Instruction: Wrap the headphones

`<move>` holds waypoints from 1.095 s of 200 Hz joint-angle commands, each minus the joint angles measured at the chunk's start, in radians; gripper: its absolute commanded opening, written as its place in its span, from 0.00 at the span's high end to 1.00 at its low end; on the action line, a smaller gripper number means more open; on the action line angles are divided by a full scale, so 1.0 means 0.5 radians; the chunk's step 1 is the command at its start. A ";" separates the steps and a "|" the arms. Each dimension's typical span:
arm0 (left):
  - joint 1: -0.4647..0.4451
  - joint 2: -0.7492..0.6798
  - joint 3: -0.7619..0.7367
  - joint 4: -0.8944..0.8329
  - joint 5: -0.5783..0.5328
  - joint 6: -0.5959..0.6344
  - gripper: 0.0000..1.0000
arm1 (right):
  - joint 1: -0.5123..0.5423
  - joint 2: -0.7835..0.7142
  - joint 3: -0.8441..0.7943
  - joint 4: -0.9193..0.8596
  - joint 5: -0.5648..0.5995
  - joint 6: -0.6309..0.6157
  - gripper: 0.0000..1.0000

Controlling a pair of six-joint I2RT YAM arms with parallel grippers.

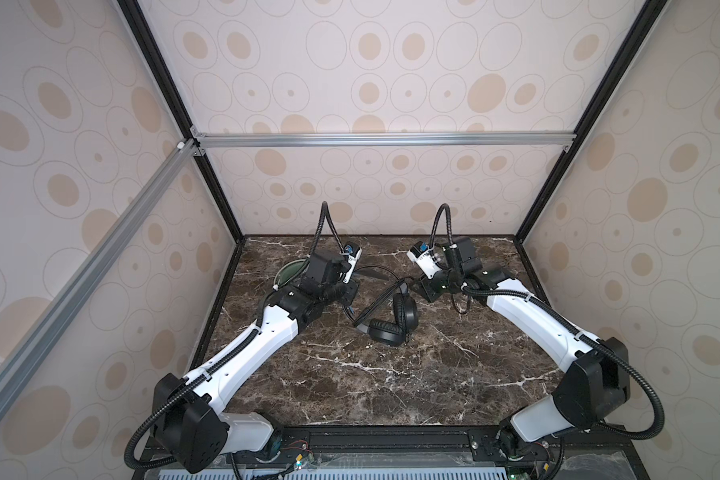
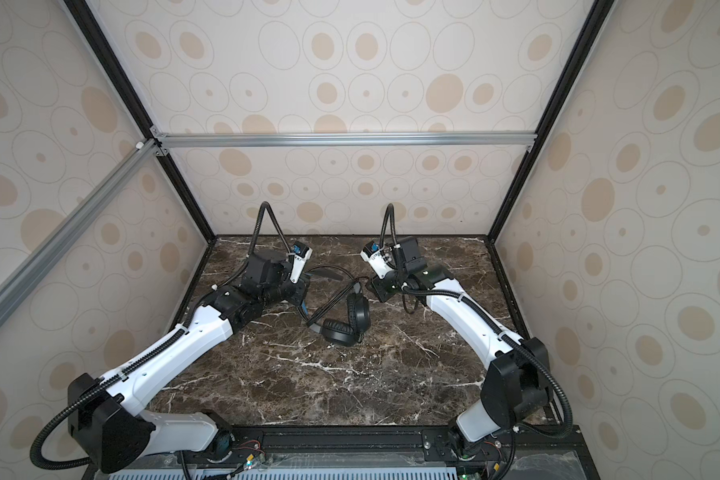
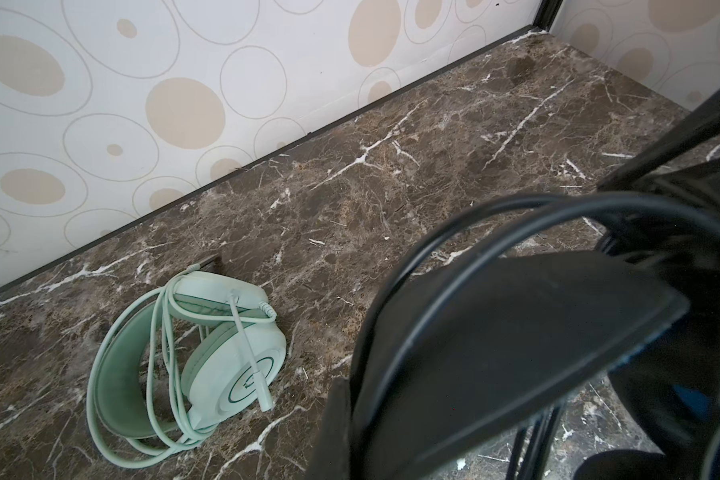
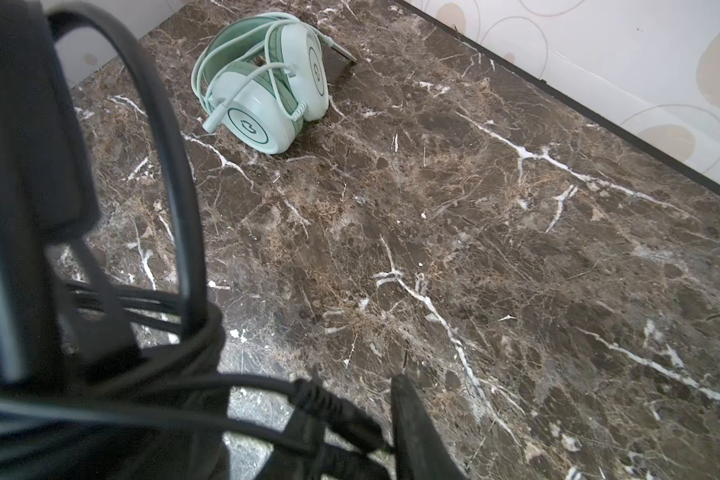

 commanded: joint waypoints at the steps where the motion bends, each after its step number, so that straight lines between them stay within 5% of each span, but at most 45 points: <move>1: -0.006 -0.009 0.156 0.075 0.000 -0.050 1.00 | -0.032 -0.068 -0.067 0.020 0.060 0.039 0.66; 106: -0.004 0.189 0.326 -0.102 -0.053 -0.171 1.00 | -0.257 -0.255 -0.414 0.118 0.276 0.288 0.36; 154: -0.011 0.410 0.434 -0.091 -0.174 -0.469 1.00 | -0.575 -0.393 -0.340 -0.093 0.551 0.441 0.31; 219: -0.020 0.821 0.675 -0.081 -0.245 -0.891 1.00 | -0.582 -0.504 -0.263 -0.118 0.528 0.399 0.18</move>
